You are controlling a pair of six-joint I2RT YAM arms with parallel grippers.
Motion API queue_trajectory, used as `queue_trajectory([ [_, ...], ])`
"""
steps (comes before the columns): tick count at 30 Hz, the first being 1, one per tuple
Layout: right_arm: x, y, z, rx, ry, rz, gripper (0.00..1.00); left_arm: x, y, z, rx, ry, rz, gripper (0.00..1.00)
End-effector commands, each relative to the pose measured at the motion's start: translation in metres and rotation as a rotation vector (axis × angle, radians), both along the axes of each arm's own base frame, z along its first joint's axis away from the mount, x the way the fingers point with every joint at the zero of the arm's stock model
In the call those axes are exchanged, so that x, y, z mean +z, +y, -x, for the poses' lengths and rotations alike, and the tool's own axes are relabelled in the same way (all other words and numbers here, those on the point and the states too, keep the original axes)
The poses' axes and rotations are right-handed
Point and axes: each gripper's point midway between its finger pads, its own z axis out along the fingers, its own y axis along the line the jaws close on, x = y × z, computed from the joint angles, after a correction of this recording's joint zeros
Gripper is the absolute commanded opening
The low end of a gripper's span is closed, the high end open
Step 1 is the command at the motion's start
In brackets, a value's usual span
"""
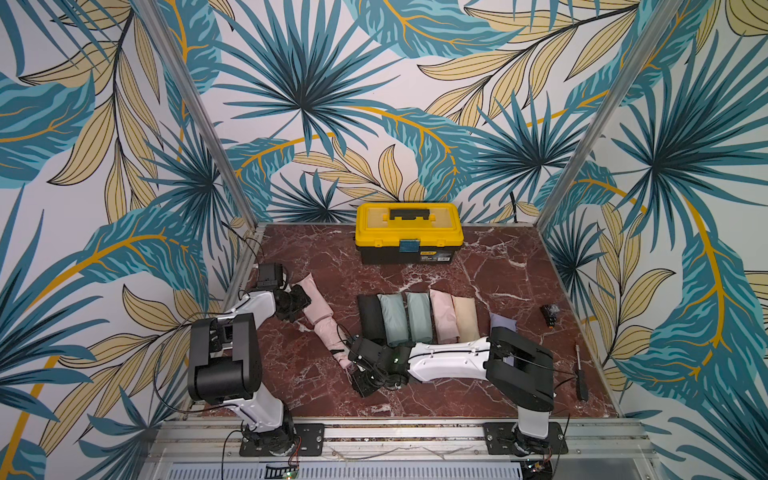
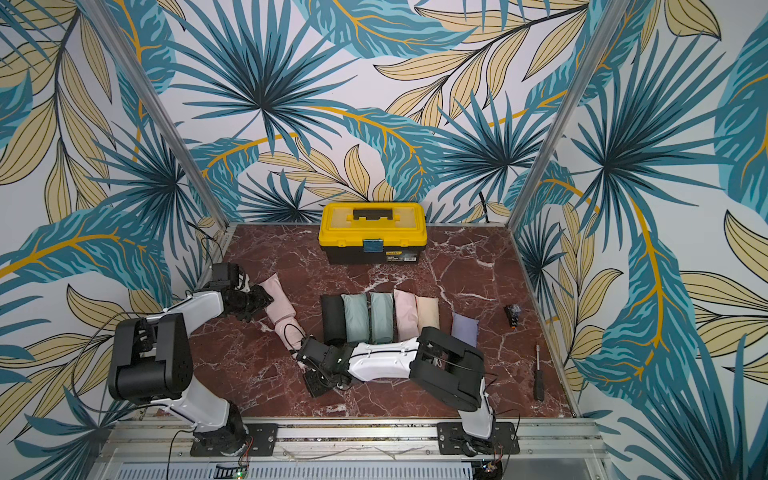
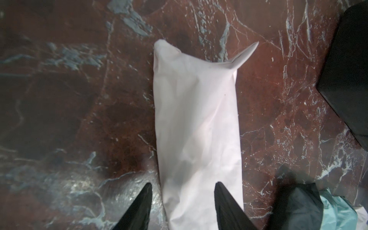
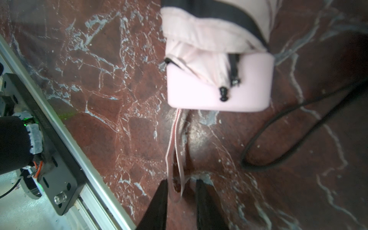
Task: Take umbrellas out of sleeves
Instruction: Pick up the umbrella sleeve at the center of the board.
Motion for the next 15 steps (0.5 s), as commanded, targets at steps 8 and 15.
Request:
queue_trajectory([
  [8,-0.014,-0.009,0.004,-0.001,0.013,0.051,0.27,-0.018,0.004,-0.005,-0.005,0.041,0.002,0.38],
  [15,-0.013,-0.008,0.003,0.001,0.007,0.048,0.25,-0.003,0.009,-0.021,-0.034,0.014,-0.036,0.03],
])
